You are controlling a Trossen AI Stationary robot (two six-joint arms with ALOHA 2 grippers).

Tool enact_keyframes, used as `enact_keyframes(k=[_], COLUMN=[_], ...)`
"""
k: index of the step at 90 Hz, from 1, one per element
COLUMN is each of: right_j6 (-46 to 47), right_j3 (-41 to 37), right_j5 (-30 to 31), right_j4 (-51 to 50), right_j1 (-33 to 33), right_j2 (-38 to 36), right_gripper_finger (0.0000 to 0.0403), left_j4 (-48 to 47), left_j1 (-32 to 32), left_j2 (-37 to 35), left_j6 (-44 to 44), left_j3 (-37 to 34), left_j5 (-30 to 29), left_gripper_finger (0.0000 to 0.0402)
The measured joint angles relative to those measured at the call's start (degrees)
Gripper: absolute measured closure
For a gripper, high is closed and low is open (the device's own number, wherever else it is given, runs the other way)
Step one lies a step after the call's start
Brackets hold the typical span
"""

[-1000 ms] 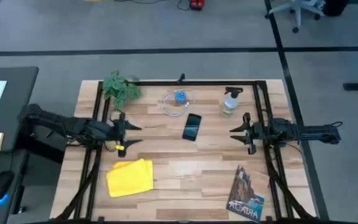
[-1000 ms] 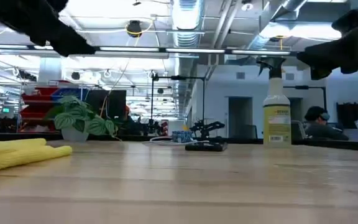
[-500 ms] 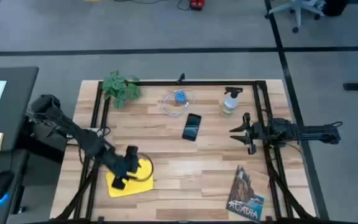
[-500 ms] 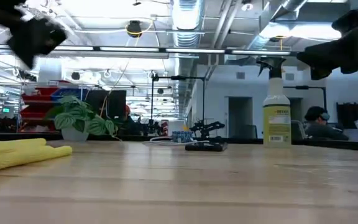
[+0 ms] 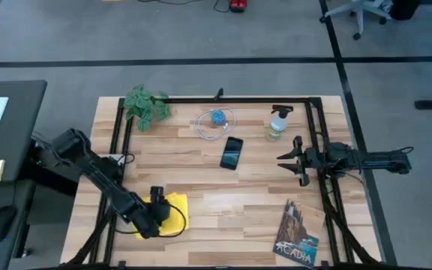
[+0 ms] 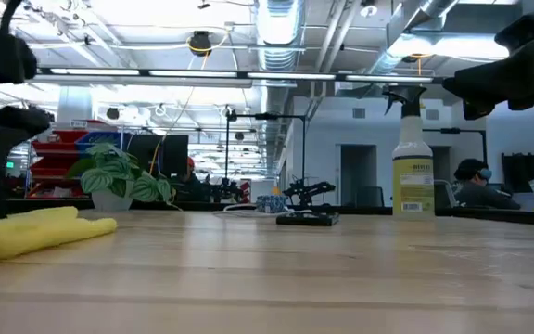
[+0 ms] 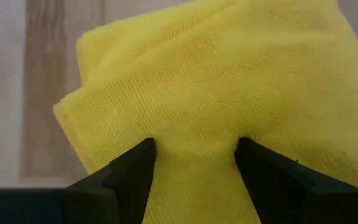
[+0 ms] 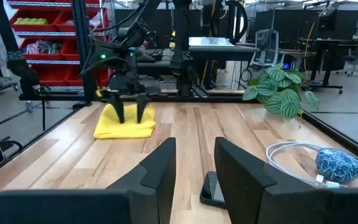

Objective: Apply microfiber cloth
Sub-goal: Move the yellow microfiber cloth to the center

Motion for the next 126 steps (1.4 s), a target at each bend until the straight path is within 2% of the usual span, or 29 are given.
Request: enact_keyframes(k=[6,15,22,41,47,65,71,83,95,109,117,126], right_j6=[0.0,-0.02,-0.02,-0.17,-0.17,-0.15,-0.15,-0.14,-0.13,-0.09,0.07,0.04], right_j3=[-0.01,0.01,0.0,0.0,-0.01,0.0,-0.01,0.01,0.01,0.01,0.01,0.0], right_j5=[-0.02,-0.02,-0.02,0.0,0.0,-0.01,0.0,-0.01,-0.02,0.0,-0.02,-0.01], right_j4=[0.0,-0.01,-0.04,-0.04,-0.04,-0.04,-0.04,-0.02,-0.05,-0.09,-0.02,-0.07], right_j1=[0.01,0.01,0.01,0.01,0.01,0.01,0.01,0.01,-0.01,0.01,0.01,0.01], right_j2=[0.0,0.0,0.0,0.0,0.0,0.0,0.0,0.0,-0.02,0.02,0.11,0.09], right_gripper_finger=[0.0305,0.0305,0.0305,0.0305,0.0305,0.0305,0.0305,0.0305,0.0305,0.0305,0.0305,0.0305], left_j4=[2.01,5.79,9.36,18.93,22.12,21.62,20.99,20.16,20.57,20.43,18.51,13.96], left_j1=[1.48,4.27,6.81,16.79,20.29,27.98,30.15,34.4,37.51,37.85,37.81,37.81], left_j2=[0.2,0.42,0.43,0.81,0.69,1.04,1.12,3.14,7.61,12.26,13.33,13.3], left_j6=[1.45,5.46,9.52,24.91,29.59,42.1,44.48,48.52,50.22,50.34,51.37,52.46], left_j3=[-0.1,-0.14,-0.25,2.49,4.62,12.74,14.28,14.88,14.99,15.23,16.2,17.89], left_j5=[1.22,1.82,1.93,1.71,3.68,12.29,15.81,17.92,24.73,24.89,25.41,25.64], left_gripper_finger=[0.0266,0.036,0.0389,0.0399,0.04,0.0401,0.0401,0.0401,0.0401,0.0399,0.0377,0.0331])
